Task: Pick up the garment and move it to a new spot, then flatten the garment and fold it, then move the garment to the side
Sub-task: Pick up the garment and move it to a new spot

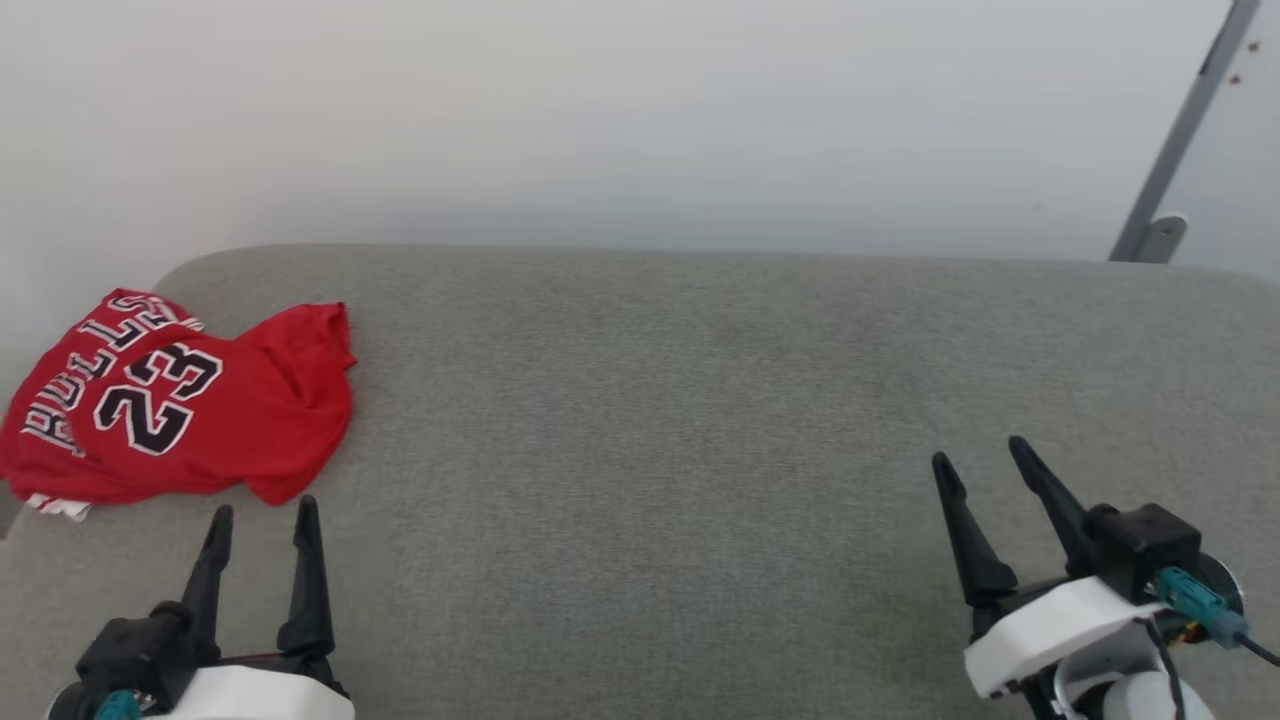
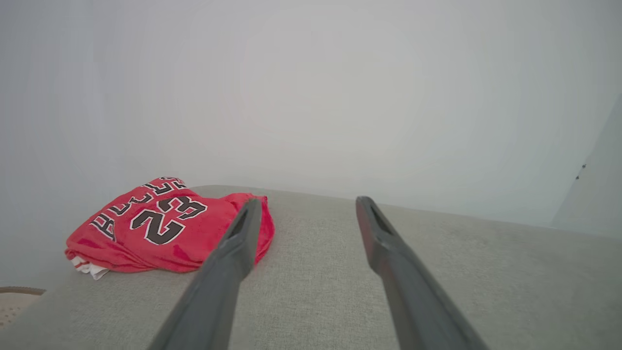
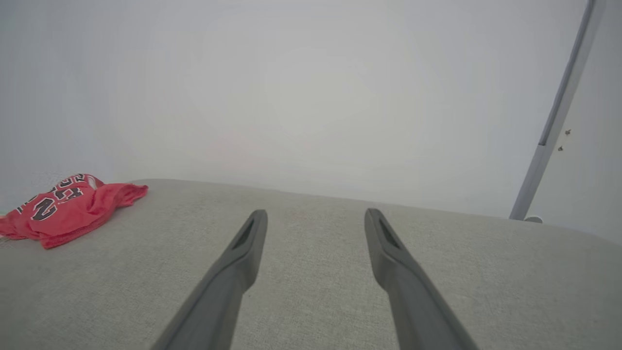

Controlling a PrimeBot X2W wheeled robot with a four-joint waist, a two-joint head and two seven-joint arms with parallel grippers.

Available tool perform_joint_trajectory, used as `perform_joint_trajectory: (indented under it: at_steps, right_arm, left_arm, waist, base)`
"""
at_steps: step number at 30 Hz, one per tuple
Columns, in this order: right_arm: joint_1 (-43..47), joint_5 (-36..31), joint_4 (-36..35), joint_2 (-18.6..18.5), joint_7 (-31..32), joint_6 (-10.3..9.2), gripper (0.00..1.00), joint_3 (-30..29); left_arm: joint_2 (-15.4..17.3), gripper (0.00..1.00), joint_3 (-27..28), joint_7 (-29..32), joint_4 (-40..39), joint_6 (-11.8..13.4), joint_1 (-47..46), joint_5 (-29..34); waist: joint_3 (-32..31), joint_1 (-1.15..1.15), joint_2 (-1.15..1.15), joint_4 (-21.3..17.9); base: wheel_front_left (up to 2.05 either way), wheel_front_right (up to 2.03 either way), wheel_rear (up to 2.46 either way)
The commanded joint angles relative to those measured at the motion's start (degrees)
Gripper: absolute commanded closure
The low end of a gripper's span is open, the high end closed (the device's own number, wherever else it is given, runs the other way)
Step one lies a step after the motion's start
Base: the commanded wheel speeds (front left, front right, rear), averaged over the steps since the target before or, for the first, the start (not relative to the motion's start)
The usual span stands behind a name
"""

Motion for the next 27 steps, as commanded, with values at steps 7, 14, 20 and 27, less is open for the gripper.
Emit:
perform_joint_trajectory:
  at_steps: [7,14,20,27]
  right_arm:
    - [-2.2,0.8,0.4,-0.4,0.3,0.00,0.00,3.5]
    - [-3.7,1.5,0.9,-0.6,0.5,0.00,0.00,6.2]
    - [-4.7,2.3,1.1,-1.0,0.6,0.00,0.00,7.9]
    - [-5.2,2.8,1.1,-1.0,0.3,0.00,0.00,8.3]
  left_arm:
    - [0.9,0.00,1.6,0.5,0.7,1.6,-0.9,-0.8]
    - [1.1,0.00,3.1,1.5,0.8,3.8,-0.4,-1.3]
    - [0.9,0.00,3.6,1.9,0.5,4.7,-0.1,-2.1]
    - [0.9,0.00,3.5,2.5,0.1,4.9,-0.2,-3.0]
  waist:
    - [-0.4,0.00,0.00,4.9]
    - [-0.7,0.00,0.00,11.5]
    - [-0.6,0.00,0.00,16.5]
    - [-0.5,0.00,0.00,21.4]
  base:
    - [0.00,0.00,0.00]
    - [0.00,0.00,0.00]
    - [0.00,0.00,0.00]
    - [0.00,0.00,0.00]
